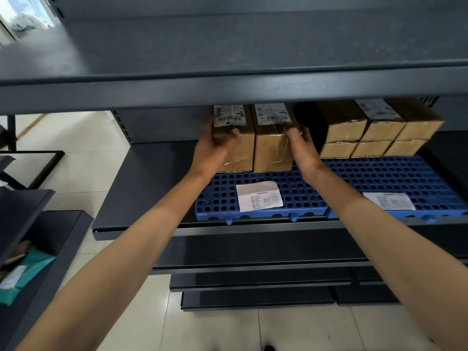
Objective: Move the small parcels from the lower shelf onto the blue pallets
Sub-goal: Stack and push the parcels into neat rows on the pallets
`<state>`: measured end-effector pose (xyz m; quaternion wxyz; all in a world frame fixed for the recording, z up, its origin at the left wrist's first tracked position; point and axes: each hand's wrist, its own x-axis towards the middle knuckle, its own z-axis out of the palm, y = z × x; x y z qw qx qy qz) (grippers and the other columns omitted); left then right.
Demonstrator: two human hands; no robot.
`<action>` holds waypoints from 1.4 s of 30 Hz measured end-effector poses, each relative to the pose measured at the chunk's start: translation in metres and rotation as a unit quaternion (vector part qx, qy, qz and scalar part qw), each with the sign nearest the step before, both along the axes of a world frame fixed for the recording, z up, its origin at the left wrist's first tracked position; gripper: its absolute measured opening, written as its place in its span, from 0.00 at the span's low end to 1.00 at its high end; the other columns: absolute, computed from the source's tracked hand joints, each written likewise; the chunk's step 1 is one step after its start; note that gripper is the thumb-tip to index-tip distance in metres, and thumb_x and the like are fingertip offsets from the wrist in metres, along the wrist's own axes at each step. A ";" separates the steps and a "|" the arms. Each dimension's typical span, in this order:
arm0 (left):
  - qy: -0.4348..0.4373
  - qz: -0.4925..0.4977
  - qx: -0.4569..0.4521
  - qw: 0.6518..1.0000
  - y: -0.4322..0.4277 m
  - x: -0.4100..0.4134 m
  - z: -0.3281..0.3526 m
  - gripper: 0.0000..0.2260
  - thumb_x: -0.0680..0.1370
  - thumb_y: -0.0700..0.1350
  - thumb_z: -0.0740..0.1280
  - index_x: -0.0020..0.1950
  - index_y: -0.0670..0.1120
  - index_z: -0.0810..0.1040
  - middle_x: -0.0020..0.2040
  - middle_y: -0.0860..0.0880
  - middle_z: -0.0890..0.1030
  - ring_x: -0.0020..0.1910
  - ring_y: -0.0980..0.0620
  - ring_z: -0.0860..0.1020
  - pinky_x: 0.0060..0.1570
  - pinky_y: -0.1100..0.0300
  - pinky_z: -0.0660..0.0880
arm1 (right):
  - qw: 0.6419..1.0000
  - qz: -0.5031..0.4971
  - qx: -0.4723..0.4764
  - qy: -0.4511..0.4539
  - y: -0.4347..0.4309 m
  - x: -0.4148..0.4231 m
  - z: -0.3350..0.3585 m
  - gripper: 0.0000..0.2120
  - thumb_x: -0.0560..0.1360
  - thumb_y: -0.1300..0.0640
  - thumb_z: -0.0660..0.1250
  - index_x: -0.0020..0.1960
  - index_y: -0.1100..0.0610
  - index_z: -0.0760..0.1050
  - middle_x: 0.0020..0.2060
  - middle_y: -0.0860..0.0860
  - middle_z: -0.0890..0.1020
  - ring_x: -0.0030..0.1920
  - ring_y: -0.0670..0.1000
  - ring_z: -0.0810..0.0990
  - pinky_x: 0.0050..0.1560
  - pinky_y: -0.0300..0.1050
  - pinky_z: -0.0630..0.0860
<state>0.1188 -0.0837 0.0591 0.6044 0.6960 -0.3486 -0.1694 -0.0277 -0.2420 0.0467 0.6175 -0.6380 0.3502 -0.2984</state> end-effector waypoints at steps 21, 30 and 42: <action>-0.596 -0.010 0.214 0.774 -0.006 0.001 0.011 0.28 0.74 0.41 0.70 0.73 0.47 0.68 0.73 0.45 0.69 0.73 0.39 0.64 0.72 0.38 0.58 | 0.693 0.052 -0.663 0.277 0.019 0.000 0.018 0.26 0.77 0.56 0.63 0.75 0.54 0.64 0.73 0.56 0.68 0.75 0.58 0.62 0.75 0.62 0.54; -0.598 -0.010 0.211 0.773 -0.006 0.005 0.008 0.28 0.75 0.42 0.69 0.74 0.47 0.66 0.74 0.45 0.68 0.74 0.39 0.63 0.73 0.38 0.56 | 0.689 0.040 -0.675 0.261 0.018 0.005 0.013 0.27 0.76 0.57 0.65 0.74 0.55 0.66 0.71 0.56 0.71 0.73 0.59 0.65 0.74 0.64 0.55; -0.617 -0.008 0.222 0.755 -0.003 0.001 0.011 0.30 0.75 0.43 0.68 0.76 0.48 0.63 0.75 0.44 0.65 0.76 0.40 0.59 0.73 0.33 0.49 | 0.671 0.056 -0.680 0.291 0.018 0.000 0.018 0.29 0.77 0.55 0.65 0.75 0.55 0.62 0.73 0.57 0.68 0.75 0.59 0.62 0.75 0.63 0.55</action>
